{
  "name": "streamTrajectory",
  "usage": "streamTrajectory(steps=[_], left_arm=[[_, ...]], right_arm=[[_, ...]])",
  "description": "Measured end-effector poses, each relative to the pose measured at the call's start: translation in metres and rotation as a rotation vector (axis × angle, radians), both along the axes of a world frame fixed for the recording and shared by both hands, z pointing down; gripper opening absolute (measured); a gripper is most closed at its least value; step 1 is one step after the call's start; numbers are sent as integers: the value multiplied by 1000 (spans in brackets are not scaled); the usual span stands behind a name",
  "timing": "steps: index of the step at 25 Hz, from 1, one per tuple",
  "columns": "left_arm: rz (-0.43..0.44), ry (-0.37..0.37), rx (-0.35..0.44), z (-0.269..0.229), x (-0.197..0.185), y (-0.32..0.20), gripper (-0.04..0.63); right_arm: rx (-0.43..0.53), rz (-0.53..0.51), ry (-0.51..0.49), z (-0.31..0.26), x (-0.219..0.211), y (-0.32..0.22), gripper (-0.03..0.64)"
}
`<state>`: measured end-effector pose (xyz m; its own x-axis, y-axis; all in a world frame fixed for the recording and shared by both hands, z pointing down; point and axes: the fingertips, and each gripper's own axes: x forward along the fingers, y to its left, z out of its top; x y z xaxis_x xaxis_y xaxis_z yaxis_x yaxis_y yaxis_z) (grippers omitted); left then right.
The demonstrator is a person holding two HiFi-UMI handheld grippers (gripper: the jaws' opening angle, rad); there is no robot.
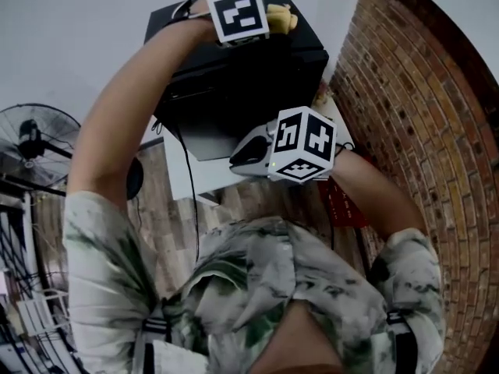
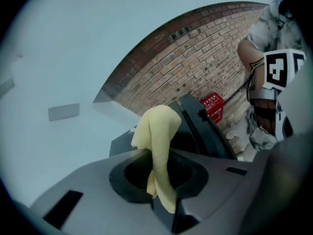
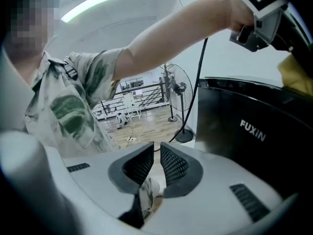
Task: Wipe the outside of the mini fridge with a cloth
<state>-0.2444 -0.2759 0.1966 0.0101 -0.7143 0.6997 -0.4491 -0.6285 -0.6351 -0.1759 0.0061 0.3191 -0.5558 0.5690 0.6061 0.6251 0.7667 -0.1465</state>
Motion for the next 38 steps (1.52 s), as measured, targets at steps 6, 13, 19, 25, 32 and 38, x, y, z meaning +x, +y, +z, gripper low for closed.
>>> streamTrajectory(steps=[6, 13, 19, 25, 32, 38], left_arm=[[-125, -36, -33, 8, -48, 17, 77], [-302, -52, -79, 17, -128, 74, 75], [-413, -54, -98, 23, -179, 116, 75], [-480, -116, -81, 11, -214, 130, 75], [-416, -161, 11, -31, -189, 68, 75], [-301, -157, 36, -45, -133, -13, 75]], right_arm=[[-7, -80, 6, -2, 2, -8, 60], [-27, -161, 11, 5, -1, 1, 60], [-37, -210, 17, 10, -8, 7, 58], [-48, -243, 22, 14, -15, 13, 58], [-56, -222, 21, 17, -12, 4, 58], [-54, -160, 19, 19, 1, -19, 56]])
